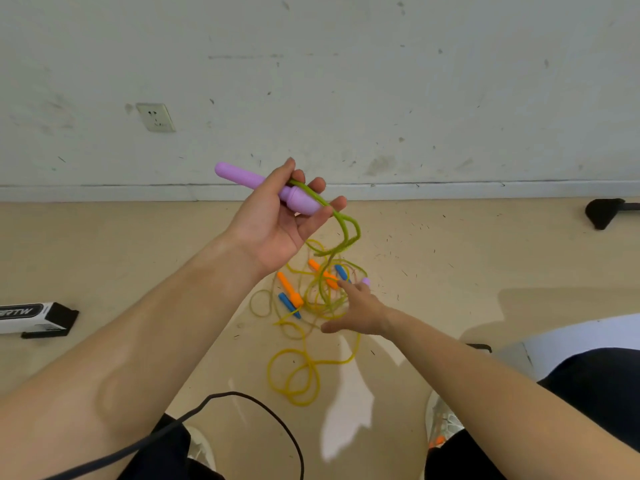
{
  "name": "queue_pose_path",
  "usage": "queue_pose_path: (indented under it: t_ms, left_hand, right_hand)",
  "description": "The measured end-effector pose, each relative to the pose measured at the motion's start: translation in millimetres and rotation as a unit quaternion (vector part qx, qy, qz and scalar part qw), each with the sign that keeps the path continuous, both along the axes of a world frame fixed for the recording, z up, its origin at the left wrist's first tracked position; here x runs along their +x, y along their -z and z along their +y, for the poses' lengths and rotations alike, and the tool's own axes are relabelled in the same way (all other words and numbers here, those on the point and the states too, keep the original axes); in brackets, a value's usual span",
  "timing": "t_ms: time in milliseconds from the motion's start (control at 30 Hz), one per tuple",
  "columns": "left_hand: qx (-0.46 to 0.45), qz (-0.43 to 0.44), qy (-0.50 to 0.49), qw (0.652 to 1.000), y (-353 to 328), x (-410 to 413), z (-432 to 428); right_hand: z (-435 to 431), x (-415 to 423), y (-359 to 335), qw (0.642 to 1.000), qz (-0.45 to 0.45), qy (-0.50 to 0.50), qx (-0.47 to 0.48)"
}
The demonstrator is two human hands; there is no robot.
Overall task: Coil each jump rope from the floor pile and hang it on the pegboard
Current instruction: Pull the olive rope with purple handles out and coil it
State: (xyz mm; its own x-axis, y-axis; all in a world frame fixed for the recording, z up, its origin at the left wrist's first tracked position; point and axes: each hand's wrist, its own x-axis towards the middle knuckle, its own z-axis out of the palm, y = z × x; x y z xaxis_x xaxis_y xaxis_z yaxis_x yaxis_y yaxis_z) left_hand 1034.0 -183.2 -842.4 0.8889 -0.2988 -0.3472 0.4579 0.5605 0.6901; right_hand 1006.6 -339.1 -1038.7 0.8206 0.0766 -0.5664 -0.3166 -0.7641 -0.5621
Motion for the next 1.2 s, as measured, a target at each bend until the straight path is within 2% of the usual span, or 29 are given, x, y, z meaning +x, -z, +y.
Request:
queue_pose_path:
  t_ms: [200, 400, 467, 533, 567, 600, 667, 700, 733, 767, 833, 967, 1033, 1133, 1200]
  left_hand:
    - [-0.042, 0.013, -0.001, 0.999, -8, -3, -6]
    - [-0.055, 0.001, -0.023, 0.998, -6, 7, -1]
    - [-0.025, -0.026, -0.042, 0.998, 2, 14, 5]
    - [0.090, -0.094, -0.062, 0.990, 17, 25, 15]
    - [0.190, -0.143, -0.073, 0.969, 26, 31, 23]
    - [0.302, -0.195, -0.082, 0.930, 36, 36, 32]
    - [0.485, -0.290, -0.063, 0.823, 54, 46, 49]
    - [0.544, -0.314, -0.026, 0.778, 62, 49, 55]
    - [0.583, -0.320, 0.017, 0.747, 70, 48, 59]
    - [0.600, -0.318, 0.053, 0.733, 77, 45, 61]
    - [0.583, -0.307, 0.097, 0.746, 94, 38, 61]
    - [0.462, -0.248, 0.146, 0.839, 106, 19, 45]
    - [0.407, -0.216, 0.185, 0.868, 106, 4, 34]
    - [0.314, -0.150, 0.264, 0.900, 105, -19, 21]
    - [0.270, -0.131, 0.311, 0.902, 105, -27, 22]
  right_hand:
    - [20, 17, 7, 0.997, -0.036, 0.066, 0.016]
    - [33, 20, -1, 0.995, -0.017, 0.028, 0.099]
    - [35, 13, -5, 0.990, 0.021, 0.007, 0.136]
    - [36, 7, -10, 0.980, 0.061, 0.029, 0.186]
    - [36, 5, -16, 0.976, 0.065, 0.051, 0.204]
    - [35, 4, -23, 0.972, 0.060, 0.069, 0.217]
    - [32, 4, -45, 0.960, 0.044, 0.094, 0.259]
    - [30, 6, -58, 0.949, 0.040, 0.109, 0.293]
    - [27, 8, -72, 0.934, 0.037, 0.128, 0.330]
    - [24, 10, -86, 0.915, 0.037, 0.153, 0.370]
    - [19, 14, -110, 0.873, 0.036, 0.204, 0.441]
    - [15, 21, -140, 0.759, 0.051, 0.305, 0.573]
    - [16, 24, -147, 0.708, 0.051, 0.331, 0.622]
    - [14, 28, -158, 0.678, 0.014, 0.348, 0.647]
    - [4, 33, -161, 0.670, -0.025, 0.381, 0.637]
